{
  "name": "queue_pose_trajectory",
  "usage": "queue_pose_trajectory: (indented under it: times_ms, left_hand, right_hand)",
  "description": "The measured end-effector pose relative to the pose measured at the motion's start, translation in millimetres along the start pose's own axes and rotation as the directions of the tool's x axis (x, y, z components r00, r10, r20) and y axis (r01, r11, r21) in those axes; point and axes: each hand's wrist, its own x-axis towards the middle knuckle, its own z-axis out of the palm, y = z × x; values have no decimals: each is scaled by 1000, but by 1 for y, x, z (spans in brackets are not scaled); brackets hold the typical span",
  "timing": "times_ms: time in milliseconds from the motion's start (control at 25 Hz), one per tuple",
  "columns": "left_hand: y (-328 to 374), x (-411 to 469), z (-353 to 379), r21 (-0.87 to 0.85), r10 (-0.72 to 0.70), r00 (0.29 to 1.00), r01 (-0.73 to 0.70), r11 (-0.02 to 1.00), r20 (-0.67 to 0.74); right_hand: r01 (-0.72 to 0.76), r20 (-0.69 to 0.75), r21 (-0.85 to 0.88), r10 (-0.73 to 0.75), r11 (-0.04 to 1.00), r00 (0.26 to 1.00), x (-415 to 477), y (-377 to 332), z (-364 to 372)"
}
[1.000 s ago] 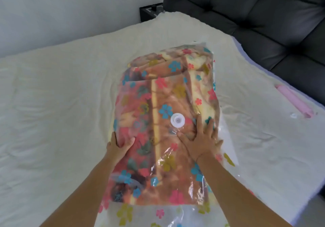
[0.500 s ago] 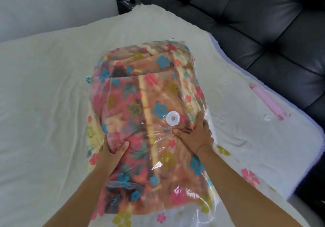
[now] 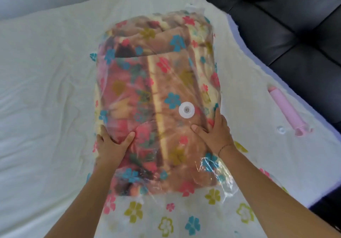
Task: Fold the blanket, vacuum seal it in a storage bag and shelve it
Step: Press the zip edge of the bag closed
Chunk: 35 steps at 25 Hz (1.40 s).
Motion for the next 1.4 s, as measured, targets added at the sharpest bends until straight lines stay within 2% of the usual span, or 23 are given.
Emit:
queue_pose_trajectory:
  times_ms: [120, 200, 320, 440, 480, 560, 600, 640, 680, 720, 760, 800, 840, 880, 920, 960, 1000, 1040, 1080, 1120, 1200, 1320, 1400]
  left_hand:
    - [-26, -31, -15, 128, -75, 996, 81, 989, -47]
    - [-52, -50, -21, 228, -96, 995, 100, 969, -29]
    - [-81, -68, -23, 319, -131, 991, 122, 940, 5]
    - [-79, -82, -22, 206, -175, 979, 194, 959, -108]
    - [-75, -93, -20, 131, -134, 977, 156, 979, -166]
    - [-57, -132, -9, -75, 49, 965, -71, 995, -258]
    - [-45, -161, 2, -174, 130, 964, -173, 969, -231]
    - [-32, -189, 18, -247, 175, 977, -201, 948, -123]
    - [-20, -218, 37, -313, 162, 985, -137, 940, 56]
    - [-8, -245, 57, -370, 89, 959, 18, 929, 270]
    - [3, -272, 76, -377, -32, 869, 247, 893, 493]
    - [15, -295, 89, -294, -178, 714, 484, 824, 677]
    - [23, -313, 101, -178, -292, 530, 666, 725, 796]
    - [30, -328, 108, -72, -348, 349, 788, 611, 870]
    - [35, -340, 114, 5, -348, 197, 864, 504, 917]
    - [40, -350, 118, 62, -316, 81, 907, 417, 945]
    - [44, -358, 124, 97, -275, 3, 932, 349, 962]
    - [50, -363, 129, 106, -236, -37, 952, 288, 971]
    - [57, -366, 136, 84, -205, -36, 970, 227, 978]
    - [62, -367, 145, 35, -196, -3, 986, 162, 981]
    - [73, -366, 165, -94, -243, 98, 995, 30, 965]
    - [81, -366, 186, -368, -291, 310, 914, -171, 905]
    - [86, -380, 191, -531, -299, 464, 822, -207, 834]
  right_hand:
    - [115, -196, -399, -207, 910, 958, -21, 4, -11]
    - [151, -251, -508, -313, 848, 916, -46, 13, -6]
    - [178, -94, -478, -251, 860, 963, -71, 24, 0]
    - [212, -82, -356, -256, 910, 963, -80, 29, -33]
    - [171, -84, -286, -202, 943, 976, -89, 32, -52]
    - [17, -17, -112, -19, 994, 1000, -117, 45, -94]
    - [-86, 59, -27, 87, 996, 994, -134, 54, -112]
    - [-188, 136, 48, 180, 981, 974, -153, 64, -125]
    - [-289, 209, 97, 265, 952, 942, -171, 77, -133]
    - [-378, 267, 118, 338, 918, 903, -187, 91, -135]
    - [-464, 305, 124, 412, 877, 859, -203, 103, -134]
    - [-525, 326, 142, 461, 839, 825, -216, 113, -130]
    - [-557, 330, 175, 485, 812, 810, -227, 120, -126]
    - [-556, 313, 215, 483, 803, 818, -235, 125, -121]
    - [-539, 294, 244, 468, 806, 833, -239, 127, -116]
    - [-512, 276, 254, 446, 820, 851, -242, 132, -112]
    - [-477, 257, 245, 418, 844, 871, -243, 134, -110]
    - [-429, 248, 221, 375, 876, 894, -243, 139, -108]
    - [-377, 249, 199, 326, 904, 912, -243, 144, -107]
    - [-333, 264, 191, 278, 924, 924, -241, 150, -107]
    - [-247, 293, 179, 188, 952, 937, -237, 163, -112]
    - [-111, 308, 127, 67, 986, 949, -223, 179, -125]
    - [-51, 323, 135, 5, 989, 946, -214, 190, -137]
